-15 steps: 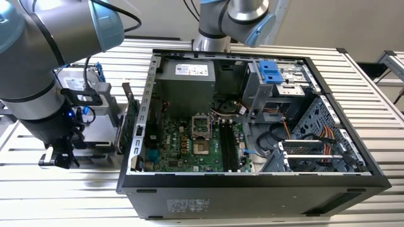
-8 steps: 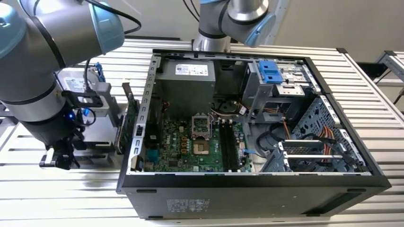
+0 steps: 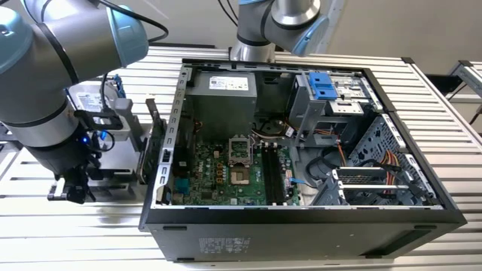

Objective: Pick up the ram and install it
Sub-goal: 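Pick up the ram and move it above insertion slot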

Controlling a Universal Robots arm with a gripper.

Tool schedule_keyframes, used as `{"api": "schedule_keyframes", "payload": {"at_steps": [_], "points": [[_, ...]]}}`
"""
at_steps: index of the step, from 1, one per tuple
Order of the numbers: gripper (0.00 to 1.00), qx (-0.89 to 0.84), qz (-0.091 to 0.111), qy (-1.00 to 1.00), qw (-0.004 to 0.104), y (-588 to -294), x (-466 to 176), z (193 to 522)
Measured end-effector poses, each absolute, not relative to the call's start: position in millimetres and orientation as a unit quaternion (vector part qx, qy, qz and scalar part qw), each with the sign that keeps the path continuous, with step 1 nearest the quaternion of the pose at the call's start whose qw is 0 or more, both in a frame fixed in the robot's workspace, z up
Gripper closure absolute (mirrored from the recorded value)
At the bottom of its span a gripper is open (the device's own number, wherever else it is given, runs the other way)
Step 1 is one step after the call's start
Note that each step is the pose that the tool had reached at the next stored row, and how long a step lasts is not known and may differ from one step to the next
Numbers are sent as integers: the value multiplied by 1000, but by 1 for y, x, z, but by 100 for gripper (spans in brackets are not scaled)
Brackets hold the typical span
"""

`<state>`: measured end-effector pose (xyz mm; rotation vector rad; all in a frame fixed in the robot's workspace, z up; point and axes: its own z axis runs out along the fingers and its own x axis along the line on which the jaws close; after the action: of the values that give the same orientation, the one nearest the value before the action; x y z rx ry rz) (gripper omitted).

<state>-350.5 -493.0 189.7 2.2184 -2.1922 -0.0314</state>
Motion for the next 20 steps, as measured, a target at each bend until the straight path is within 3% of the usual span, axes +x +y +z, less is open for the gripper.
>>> {"api": "schedule_keyframes", "payload": {"at_steps": [20], "points": [[0,711,-10,-703,11,-494,-350,189]]}}
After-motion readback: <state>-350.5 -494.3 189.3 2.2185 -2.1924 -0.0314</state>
